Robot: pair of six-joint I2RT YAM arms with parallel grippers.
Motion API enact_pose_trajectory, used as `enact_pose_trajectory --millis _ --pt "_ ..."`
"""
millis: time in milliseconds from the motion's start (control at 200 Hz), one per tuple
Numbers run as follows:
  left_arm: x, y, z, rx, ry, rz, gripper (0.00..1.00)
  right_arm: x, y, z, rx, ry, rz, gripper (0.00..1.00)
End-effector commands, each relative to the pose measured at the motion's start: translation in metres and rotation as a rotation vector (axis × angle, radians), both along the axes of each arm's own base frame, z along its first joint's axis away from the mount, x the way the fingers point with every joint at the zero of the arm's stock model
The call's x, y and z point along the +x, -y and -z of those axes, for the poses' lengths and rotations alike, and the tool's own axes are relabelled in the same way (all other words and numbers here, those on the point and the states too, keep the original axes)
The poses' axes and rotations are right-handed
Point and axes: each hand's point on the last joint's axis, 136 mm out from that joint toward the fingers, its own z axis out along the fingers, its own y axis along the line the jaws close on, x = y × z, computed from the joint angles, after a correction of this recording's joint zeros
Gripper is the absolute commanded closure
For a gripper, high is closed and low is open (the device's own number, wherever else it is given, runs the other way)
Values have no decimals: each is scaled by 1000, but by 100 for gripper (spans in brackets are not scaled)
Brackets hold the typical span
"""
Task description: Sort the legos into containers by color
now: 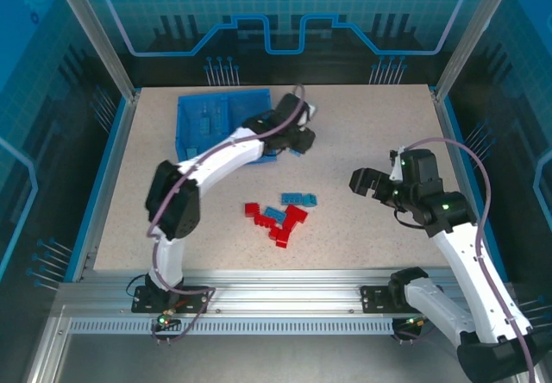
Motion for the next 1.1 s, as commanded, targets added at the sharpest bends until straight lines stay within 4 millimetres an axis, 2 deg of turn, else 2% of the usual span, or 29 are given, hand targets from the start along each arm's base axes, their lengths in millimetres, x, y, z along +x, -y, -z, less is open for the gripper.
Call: enact_pose_trajectory --millis 0,120,205,290,380,450,530,660,755,865,965,1096 --pt "29 -90 -59 -75 125 -265 68 11 -29 -20 8 78 -112 0" --pt "44 -179 -58 -56 121 -472 68 17 -63 -19 -54 79 -226 0" --pt "51 -229 -43 -3 104 -589 68 19 -84 -16 -86 65 -294 0" --pt "57 -268 -21 31 65 -691 68 19 -97 -13 -106 50 -327 0" --pt "65 -294 5 68 25 -757 68 17 -104 -9 -104 39 -337 0" --pt "71 -302 29 72 -29 -776 68 15 -107 -8 -98 33 -340 0" --pt "76 -302 54 76 -87 -777 67 13 -107 -7 -102 26 -336 0" --pt "77 -309 95 126 -162 -805 65 9 -104 -8 -112 26 -326 0" --pt "76 -315 115 150 -184 -825 63 7 -102 -10 -111 25 -323 0" --pt "77 -316 110 141 -172 -826 56 6 -101 -11 -118 28 -322 0" --pt "79 -314 93 122 -141 -811 47 8 -101 -11 -127 30 -320 0" --pt "76 -309 64 75 -95 -791 42 11 -104 -12 -126 28 -322 0"
